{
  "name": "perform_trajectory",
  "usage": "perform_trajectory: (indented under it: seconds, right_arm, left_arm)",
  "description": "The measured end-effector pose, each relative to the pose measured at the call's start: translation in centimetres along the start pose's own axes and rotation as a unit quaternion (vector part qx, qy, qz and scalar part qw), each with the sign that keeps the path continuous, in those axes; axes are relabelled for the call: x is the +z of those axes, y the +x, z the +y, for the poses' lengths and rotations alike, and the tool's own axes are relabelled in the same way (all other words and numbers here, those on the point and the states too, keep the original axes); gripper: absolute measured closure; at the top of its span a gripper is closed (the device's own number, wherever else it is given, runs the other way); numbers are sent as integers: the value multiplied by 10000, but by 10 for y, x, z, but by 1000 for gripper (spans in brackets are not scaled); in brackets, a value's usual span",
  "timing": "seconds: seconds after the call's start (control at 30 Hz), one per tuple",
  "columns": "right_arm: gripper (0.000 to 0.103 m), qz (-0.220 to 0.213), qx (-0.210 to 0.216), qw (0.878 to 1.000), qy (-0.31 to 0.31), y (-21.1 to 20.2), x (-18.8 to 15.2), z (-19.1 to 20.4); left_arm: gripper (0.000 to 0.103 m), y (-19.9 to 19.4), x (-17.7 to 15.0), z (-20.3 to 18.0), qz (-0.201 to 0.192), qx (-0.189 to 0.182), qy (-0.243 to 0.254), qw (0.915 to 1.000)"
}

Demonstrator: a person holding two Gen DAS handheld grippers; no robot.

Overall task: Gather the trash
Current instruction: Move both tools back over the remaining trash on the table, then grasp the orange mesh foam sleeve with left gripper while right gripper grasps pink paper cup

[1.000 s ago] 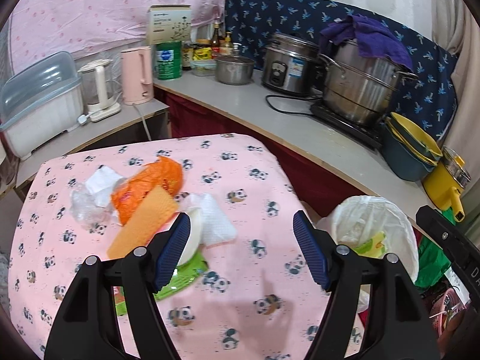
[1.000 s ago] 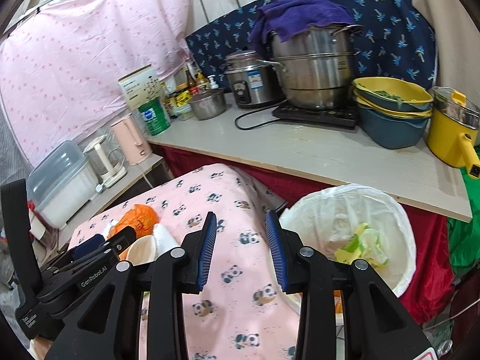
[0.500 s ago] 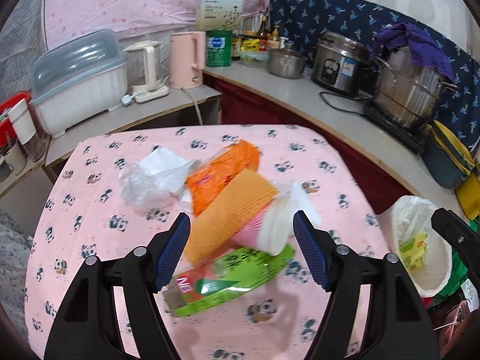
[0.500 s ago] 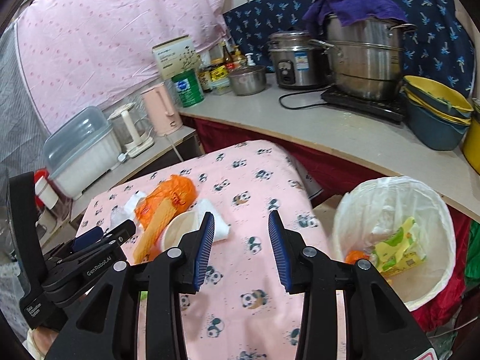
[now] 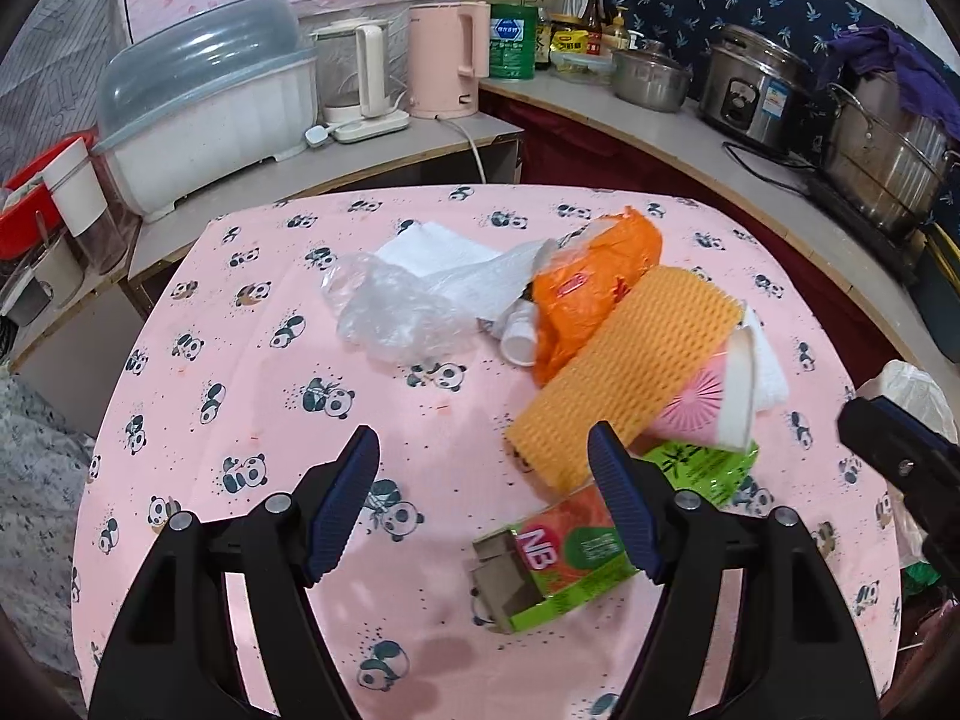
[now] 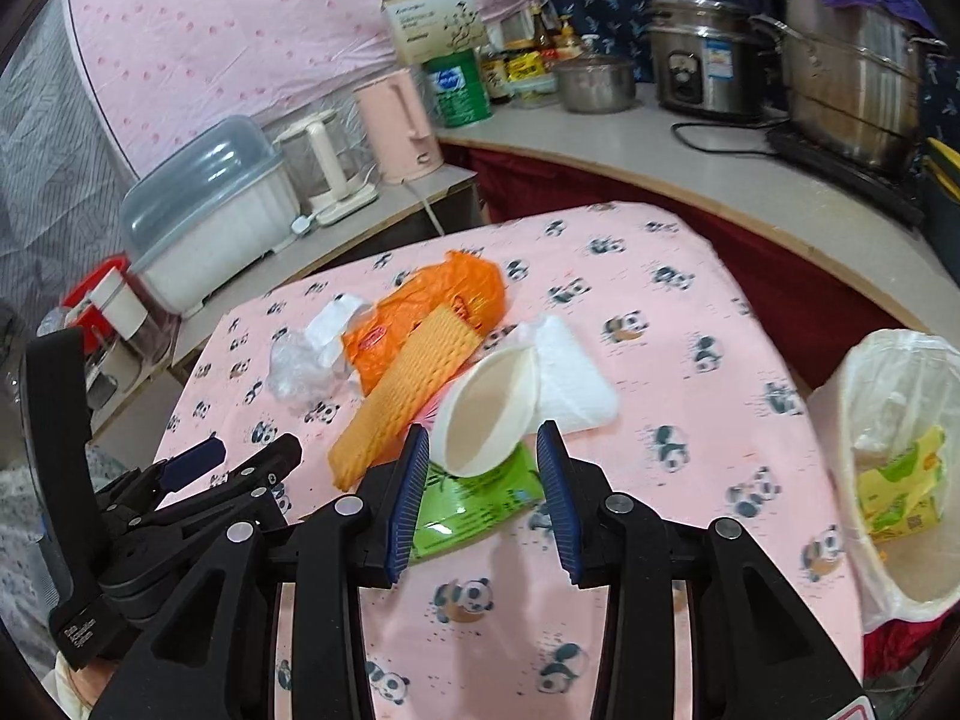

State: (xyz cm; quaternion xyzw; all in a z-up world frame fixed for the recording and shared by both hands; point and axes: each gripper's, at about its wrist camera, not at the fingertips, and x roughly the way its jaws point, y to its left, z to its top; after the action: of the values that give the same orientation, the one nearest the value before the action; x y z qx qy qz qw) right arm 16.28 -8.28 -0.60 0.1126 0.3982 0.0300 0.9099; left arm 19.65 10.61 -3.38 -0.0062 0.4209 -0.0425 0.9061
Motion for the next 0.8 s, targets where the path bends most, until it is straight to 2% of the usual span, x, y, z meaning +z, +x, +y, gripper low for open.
perform_trajectory:
  seconds: [0.07,0.27,0.37,0.43,0.5,0.63,0.8]
  right_arm:
    - [66,117,51,9999,-29,14,-1,6]
    - [66,390,81,9991,-121,48,-1,16]
    - [76,499,88,9987,-105,58,-1,15]
    - [89,559,161,9983,-67,62,-2,12]
    - [95,555,229,9982,-80,63,-2,11]
    - [100,451,219,9987,-133,57,0,8]
    - [100,360,227,9991,-6,50,4,-2]
  left_arm:
    - [34,4,0,4,21,-36,-6,10000]
    - [24,10,0,5,25,-306,179,9994]
    - [24,14,-1,-1,66,-398,317,9987]
    - [23,19,-2,-5,106,-424,406,9982]
    - [23,23,-3,-9,135,-453,472,9978]
    - [23,29,-3,-19,148,-520,577,9969]
    - [21,31,-6,-37,157,-685,845,9939]
